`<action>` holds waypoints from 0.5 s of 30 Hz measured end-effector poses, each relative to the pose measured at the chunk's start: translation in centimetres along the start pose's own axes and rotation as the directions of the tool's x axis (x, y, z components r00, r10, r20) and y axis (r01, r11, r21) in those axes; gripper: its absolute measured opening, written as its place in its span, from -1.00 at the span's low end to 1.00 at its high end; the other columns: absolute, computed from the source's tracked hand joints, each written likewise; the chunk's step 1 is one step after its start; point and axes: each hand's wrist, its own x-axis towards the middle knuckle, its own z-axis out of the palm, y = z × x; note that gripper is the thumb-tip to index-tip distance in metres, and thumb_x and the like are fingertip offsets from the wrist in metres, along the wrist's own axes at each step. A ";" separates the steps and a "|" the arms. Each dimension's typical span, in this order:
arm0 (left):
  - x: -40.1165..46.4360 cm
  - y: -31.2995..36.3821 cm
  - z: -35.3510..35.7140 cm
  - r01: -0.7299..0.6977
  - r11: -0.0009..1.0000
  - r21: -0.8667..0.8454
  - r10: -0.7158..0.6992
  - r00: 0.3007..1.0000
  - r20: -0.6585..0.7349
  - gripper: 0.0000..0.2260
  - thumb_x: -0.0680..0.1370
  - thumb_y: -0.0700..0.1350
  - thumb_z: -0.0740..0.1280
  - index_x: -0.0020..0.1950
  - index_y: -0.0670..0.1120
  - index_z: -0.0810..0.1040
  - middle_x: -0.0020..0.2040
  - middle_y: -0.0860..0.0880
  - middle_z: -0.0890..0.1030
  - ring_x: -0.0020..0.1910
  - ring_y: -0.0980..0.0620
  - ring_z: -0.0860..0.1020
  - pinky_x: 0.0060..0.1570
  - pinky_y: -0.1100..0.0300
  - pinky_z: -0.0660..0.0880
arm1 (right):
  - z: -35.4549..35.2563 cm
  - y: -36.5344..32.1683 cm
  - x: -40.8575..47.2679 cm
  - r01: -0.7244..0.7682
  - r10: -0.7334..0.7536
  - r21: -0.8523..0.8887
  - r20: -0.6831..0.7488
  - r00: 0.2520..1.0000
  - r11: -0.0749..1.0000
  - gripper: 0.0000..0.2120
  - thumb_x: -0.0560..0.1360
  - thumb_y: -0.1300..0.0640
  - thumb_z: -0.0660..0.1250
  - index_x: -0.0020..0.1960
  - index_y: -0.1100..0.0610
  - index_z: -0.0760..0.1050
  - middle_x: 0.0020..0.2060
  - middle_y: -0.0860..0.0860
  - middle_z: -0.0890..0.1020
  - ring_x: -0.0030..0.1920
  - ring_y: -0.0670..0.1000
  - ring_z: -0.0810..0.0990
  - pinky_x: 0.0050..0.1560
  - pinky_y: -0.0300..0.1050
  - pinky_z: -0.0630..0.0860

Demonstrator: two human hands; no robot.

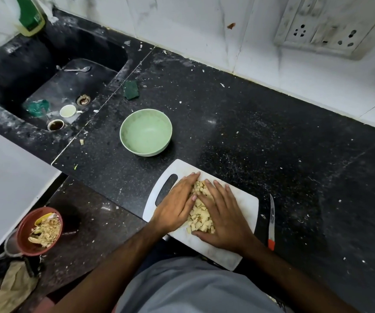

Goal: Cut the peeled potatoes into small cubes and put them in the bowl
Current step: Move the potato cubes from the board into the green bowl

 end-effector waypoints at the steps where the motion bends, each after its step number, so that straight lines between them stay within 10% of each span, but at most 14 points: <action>1: -0.1 0.1 -0.1 0.019 0.999 -0.044 -0.019 1.000 -0.002 -0.48 0.70 0.03 0.03 0.64 -0.15 0.12 0.62 -0.03 0.21 0.60 0.10 0.16 0.58 0.04 0.11 | -0.1 -0.1 0.2 0.018 -0.018 -0.018 0.024 1.000 1.000 -0.13 0.43 -0.42 0.29 0.54 0.11 0.28 0.57 0.18 0.12 0.57 0.21 0.05 0.44 0.37 0.12; 15: -0.2 0.7 1.9 0.152 0.977 -0.148 -0.169 0.980 -0.107 -0.54 0.71 0.08 -0.02 0.60 0.01 0.26 0.53 0.10 0.36 0.51 0.06 0.32 0.48 -0.06 0.28 | 0.9 -0.1 0.5 0.019 -0.018 -0.044 0.038 0.999 0.999 -0.46 0.52 -0.23 0.26 0.39 0.06 0.47 0.34 0.08 0.48 0.36 0.17 0.41 0.31 0.13 0.34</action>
